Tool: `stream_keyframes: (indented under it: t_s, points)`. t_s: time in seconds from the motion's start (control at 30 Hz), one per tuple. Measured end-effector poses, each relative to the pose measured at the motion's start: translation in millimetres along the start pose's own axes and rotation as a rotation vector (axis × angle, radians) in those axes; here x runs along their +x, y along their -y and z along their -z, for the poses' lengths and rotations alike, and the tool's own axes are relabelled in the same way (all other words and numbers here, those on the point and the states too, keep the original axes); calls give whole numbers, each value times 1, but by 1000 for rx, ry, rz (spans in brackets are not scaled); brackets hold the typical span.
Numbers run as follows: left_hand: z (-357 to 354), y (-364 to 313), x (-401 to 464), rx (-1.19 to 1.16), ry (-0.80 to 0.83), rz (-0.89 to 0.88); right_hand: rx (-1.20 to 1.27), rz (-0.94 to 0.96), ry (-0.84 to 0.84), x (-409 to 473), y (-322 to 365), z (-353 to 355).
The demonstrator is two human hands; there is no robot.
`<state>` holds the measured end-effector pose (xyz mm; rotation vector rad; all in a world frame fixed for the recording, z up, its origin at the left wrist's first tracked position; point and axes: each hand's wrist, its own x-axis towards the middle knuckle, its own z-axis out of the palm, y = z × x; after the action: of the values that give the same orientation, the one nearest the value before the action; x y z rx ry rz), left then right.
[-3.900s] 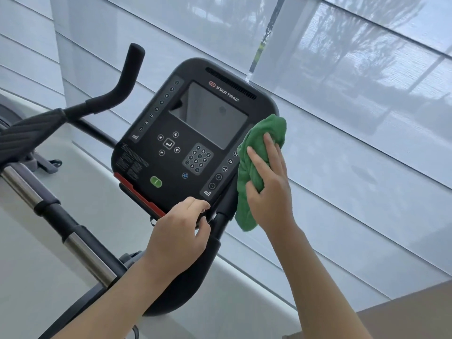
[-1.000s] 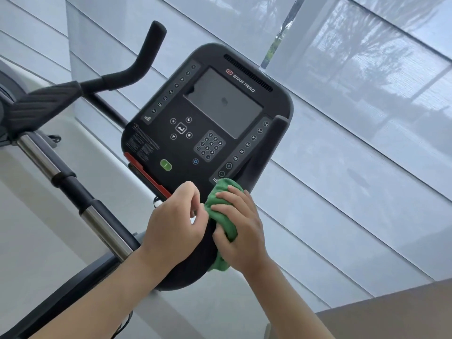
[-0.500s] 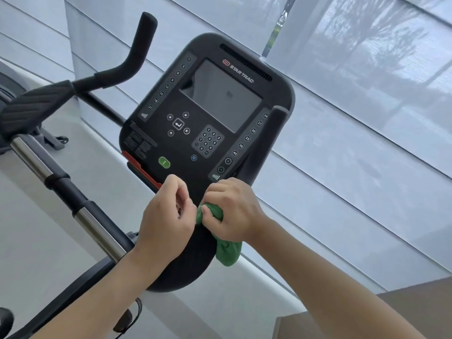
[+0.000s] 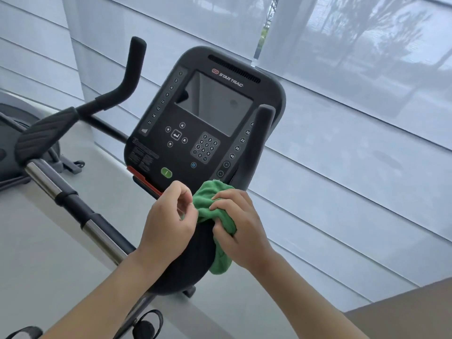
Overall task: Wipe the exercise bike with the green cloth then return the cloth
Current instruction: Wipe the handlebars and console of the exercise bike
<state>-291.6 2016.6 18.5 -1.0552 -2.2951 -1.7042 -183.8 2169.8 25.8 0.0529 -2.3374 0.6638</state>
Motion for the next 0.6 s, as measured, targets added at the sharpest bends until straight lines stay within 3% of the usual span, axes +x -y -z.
stream_keyframes:
  t_s: [0.1, 0.47, 0.6]
  points:
    - [-1, -5, 1, 51, 29, -13, 32, -12, -49, 8, 1, 12]
    - [-14, -54, 51, 168, 65, -203, 279, -32, -716, 74, -23, 110]
    - [-32, -64, 62, 251, 94, -225, 339, -43, -850, 96, -46, 126]
